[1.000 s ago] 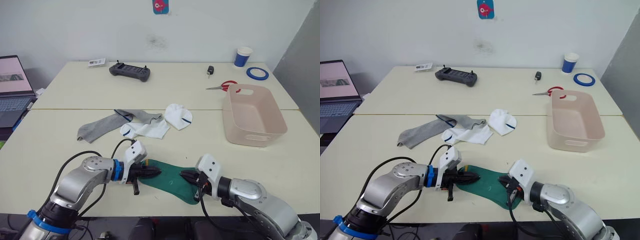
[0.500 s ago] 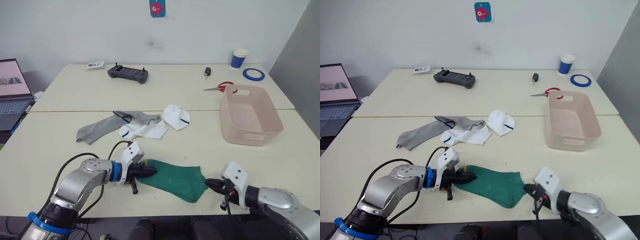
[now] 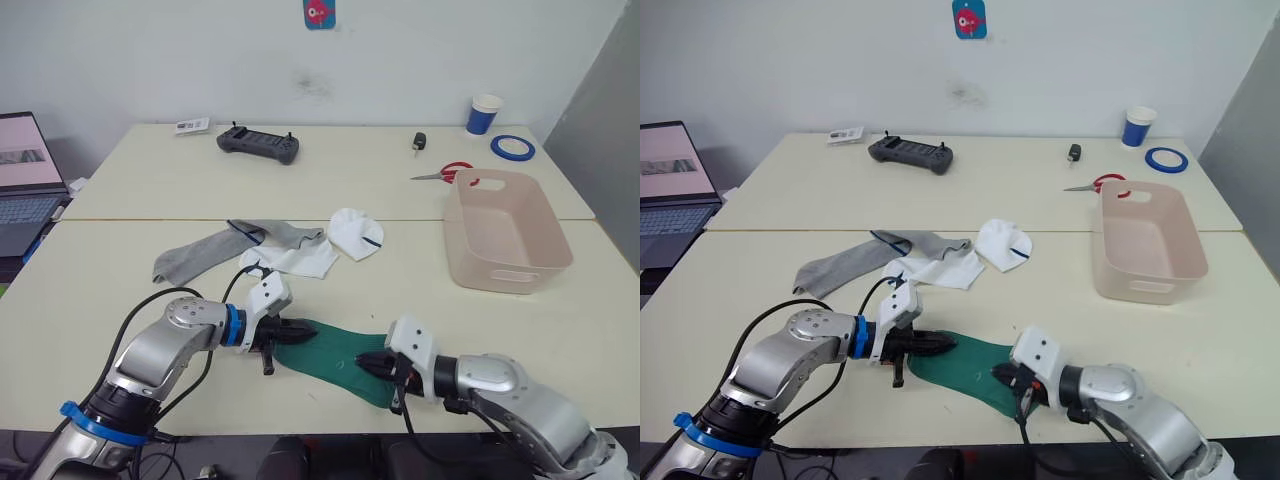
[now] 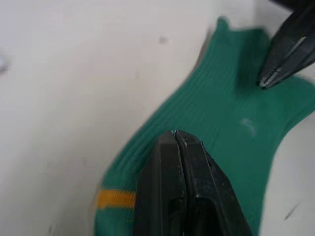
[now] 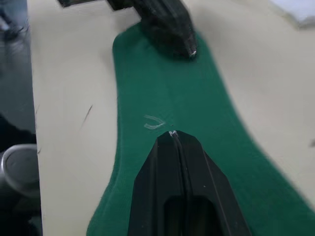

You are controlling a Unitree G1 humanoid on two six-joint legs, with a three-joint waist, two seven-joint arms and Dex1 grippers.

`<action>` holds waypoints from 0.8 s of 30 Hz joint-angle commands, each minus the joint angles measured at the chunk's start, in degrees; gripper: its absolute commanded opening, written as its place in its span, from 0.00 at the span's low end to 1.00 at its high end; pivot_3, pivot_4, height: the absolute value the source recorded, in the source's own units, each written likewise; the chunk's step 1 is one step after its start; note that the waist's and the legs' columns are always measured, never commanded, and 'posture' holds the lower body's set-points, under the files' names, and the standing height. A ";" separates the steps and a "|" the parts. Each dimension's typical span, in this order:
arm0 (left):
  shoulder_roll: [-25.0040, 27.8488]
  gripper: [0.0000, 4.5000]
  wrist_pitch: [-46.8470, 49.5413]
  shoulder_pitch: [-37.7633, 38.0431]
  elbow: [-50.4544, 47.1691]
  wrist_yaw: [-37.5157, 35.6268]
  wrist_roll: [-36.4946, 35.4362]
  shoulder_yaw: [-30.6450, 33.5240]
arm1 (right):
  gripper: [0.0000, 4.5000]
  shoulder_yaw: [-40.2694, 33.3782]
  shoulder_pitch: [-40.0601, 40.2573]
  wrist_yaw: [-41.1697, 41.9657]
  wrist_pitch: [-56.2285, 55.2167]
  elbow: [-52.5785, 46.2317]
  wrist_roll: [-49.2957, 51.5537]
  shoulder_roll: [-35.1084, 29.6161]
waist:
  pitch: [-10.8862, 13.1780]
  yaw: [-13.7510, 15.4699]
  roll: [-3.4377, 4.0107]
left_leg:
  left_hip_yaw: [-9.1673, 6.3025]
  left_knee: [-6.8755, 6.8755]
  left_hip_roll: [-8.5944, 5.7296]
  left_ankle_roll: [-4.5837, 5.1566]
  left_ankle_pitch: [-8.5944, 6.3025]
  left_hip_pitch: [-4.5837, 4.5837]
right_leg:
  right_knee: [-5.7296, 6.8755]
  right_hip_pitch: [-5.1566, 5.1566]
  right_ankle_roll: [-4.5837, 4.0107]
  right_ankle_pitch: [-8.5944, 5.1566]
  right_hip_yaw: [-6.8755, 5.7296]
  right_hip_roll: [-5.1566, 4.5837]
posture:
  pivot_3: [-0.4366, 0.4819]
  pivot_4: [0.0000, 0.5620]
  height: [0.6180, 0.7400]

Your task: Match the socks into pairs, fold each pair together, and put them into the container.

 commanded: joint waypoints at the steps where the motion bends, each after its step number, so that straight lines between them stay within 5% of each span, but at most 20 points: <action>1: -0.45 0.00 -0.39 0.74 0.21 1.04 1.47 -0.07 | 0.01 0.36 1.70 0.99 0.95 -1.06 -0.47 -1.23 | -0.01 0.07 0.00 | -0.02 0.01 0.01 0.00 0.00 -0.01 | 0.00 0.01 0.00 0.00 0.01 -0.06 | 0.48 0.27 1.00; 10: 0.72 0.00 -2.24 3.77 0.80 0.55 2.76 0.61 | 0.01 -10.38 15.03 4.45 -1.89 -4.76 0.84 -12.06 | -0.33 0.06 -0.13 | 0.07 0.02 -0.11 0.02 -0.01 0.24 | -0.02 0.26 0.03 -0.01 -0.01 -0.11 | 0.48 0.27 1.00; 17: 2.71 0.00 -1.90 2.19 -7.23 -5.20 -4.78 5.66 | 0.01 -19.82 12.64 5.58 -2.48 -15.11 11.38 -9.04 | -0.21 -0.27 -0.24 | 0.10 0.03 0.02 0.02 -0.01 0.28 | 0.12 0.22 0.05 0.00 0.02 -0.11 | 0.48 0.27 1.00; 24: 0.24 0.00 -0.09 -0.44 -8.80 -3.25 -2.31 0.01 | 0.01 -4.53 -1.05 -0.77 1.05 -6.10 1.01 -1.92 | -0.20 -0.13 -0.23 | 0.26 0.02 0.52 -0.01 0.00 0.24 | 0.13 0.23 0.00 -0.02 -0.09 0.13 | 0.48 0.27 1.00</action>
